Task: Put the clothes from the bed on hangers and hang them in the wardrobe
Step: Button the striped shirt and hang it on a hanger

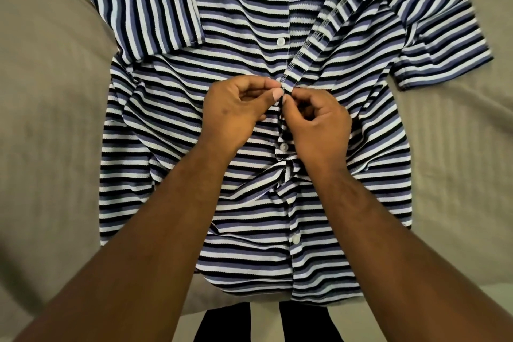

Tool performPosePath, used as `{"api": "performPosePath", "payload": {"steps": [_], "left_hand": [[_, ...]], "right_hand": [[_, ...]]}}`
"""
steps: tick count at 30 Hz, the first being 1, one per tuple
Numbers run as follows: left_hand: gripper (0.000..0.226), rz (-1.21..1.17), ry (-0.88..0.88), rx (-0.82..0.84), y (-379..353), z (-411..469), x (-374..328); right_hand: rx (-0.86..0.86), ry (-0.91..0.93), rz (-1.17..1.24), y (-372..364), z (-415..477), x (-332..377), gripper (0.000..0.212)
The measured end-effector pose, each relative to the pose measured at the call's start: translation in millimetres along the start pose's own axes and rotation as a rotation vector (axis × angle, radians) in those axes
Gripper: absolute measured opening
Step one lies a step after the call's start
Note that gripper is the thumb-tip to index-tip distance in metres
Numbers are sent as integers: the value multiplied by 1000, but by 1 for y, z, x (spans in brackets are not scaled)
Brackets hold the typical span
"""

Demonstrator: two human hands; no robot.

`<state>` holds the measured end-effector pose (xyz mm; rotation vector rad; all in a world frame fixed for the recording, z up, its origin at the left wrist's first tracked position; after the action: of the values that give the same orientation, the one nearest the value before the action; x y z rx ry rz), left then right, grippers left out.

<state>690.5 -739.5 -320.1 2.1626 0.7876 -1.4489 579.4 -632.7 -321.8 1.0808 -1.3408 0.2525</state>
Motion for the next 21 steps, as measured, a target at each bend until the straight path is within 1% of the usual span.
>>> {"api": "performPosePath", "payload": {"steps": [5,10,14,17,21], "left_hand": [[17,1,-23,-18,-1,0,3],[16,34,-42,-26,-2,0,5],[17,15,-56,-21,-2,-1,6],[17,19,-56,-12,-2,-1,6],[16,53,-61,46,2,-1,6]], "right_hand": [[21,-3,10,1,-2,-1,18],[106,-130,199,3,-1,-3,21],[199,-118,228,7,-2,-1,11],[262,-106,301,9,0,-1,11],[245,-126,328,8,1,-2,8]]}}
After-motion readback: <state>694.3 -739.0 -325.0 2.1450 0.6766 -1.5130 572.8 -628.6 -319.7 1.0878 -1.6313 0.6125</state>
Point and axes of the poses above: each hand's wrist, its own z-axis towards the middle knuckle, its own y-axis out of the back of the hand, x = y × z, the point moved 4 cm from there along z, towards the middle knuckle, and after that the axes turned 14 degrees about x, right-handed, at the moved point
